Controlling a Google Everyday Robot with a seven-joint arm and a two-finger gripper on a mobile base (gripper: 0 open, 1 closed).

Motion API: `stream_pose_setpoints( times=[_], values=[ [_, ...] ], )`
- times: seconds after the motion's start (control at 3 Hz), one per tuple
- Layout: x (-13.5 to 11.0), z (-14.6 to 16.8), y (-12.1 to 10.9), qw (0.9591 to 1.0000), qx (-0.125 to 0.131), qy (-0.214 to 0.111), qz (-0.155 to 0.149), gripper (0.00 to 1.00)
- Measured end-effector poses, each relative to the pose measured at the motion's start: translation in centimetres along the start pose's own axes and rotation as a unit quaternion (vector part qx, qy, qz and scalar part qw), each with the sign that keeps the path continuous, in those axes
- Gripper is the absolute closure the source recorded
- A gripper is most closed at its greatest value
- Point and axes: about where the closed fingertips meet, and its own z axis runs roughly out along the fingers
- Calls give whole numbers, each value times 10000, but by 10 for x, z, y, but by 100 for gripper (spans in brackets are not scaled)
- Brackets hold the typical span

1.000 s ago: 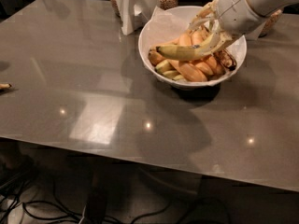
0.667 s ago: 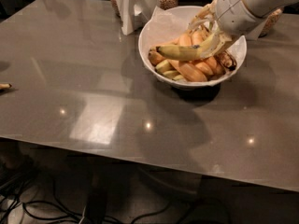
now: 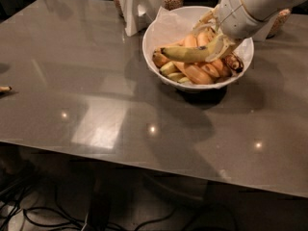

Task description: Pick banana from white bowl

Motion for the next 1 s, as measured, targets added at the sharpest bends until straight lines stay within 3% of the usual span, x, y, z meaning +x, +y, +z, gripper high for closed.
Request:
stream_pose_setpoints(
  times=[0.67, 1.0],
  values=[
    [9, 23, 7, 9997, -237, -12, 3, 47],
    [9, 28, 8, 9996, -287, -20, 2, 66]
  ],
)
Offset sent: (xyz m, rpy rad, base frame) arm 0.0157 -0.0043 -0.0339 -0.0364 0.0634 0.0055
